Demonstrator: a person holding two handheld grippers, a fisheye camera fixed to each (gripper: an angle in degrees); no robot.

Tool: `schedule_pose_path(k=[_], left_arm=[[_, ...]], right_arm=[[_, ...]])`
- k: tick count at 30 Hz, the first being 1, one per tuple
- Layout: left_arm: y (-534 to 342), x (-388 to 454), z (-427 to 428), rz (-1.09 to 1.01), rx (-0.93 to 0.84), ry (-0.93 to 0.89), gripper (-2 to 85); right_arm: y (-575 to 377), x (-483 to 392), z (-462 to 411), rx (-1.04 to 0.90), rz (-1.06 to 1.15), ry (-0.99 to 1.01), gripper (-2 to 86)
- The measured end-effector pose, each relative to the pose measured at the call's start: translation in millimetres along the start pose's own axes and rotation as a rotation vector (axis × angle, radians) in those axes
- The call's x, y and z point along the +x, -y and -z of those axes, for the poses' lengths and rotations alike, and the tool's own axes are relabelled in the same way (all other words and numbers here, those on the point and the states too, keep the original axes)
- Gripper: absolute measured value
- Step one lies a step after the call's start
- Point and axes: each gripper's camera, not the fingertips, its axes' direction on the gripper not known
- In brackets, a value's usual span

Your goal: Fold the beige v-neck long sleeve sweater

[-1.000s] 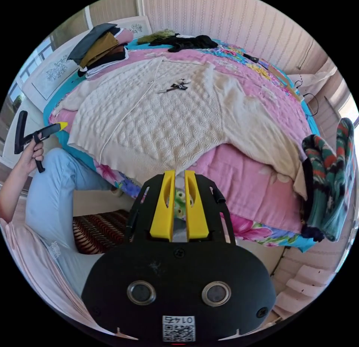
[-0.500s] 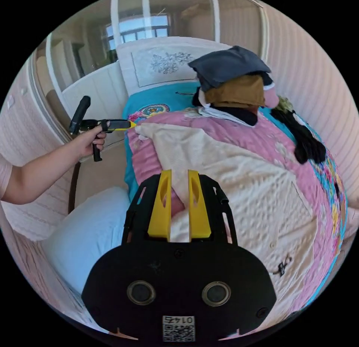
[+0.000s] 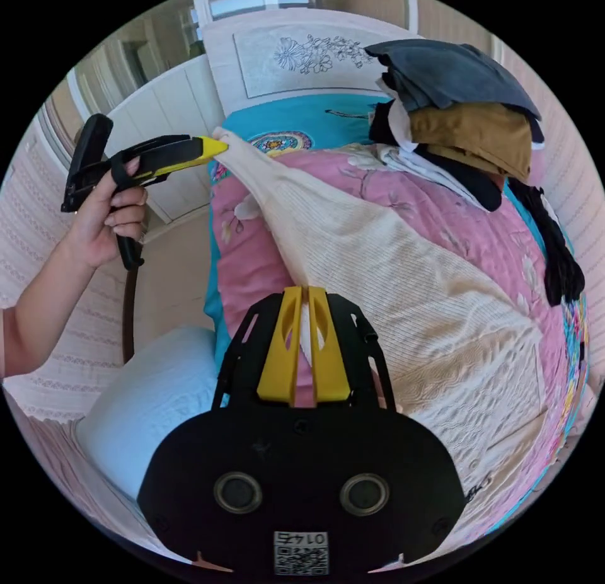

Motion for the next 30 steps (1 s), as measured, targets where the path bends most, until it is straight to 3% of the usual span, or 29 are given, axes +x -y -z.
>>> schedule_pose_path(k=[7,15,18,22,26,30], left_arm=[[-1,199,-73,-0.342,-0.114,-0.376,-0.9],[-93,370,-215,-0.515,-0.393,-0.549,-0.7],[-146,404,-274,-0.576,-0.508,-0.487,0.0],[-210,406,-336,-0.498,-0.781,-0.524,4.1],[-222,401,-314,-0.591,-0.764,-0.48,6.3],[-209,360,-278,-0.67,-0.668,-0.153,6.5]], right_arm=[[-96,74,83,0.266,-0.385,0.099,0.8],[-212,133,125,0.339,-0.684,0.088,1.1],[-257,145,136,0.322,-0.799,0.026,1.4],[-323,163,153,0.29,-0.98,-0.018,2.2],[-360,178,174,0.319,-1.065,-0.052,3.2],[-370,201,196,0.387,-1.095,-0.128,5.2]])
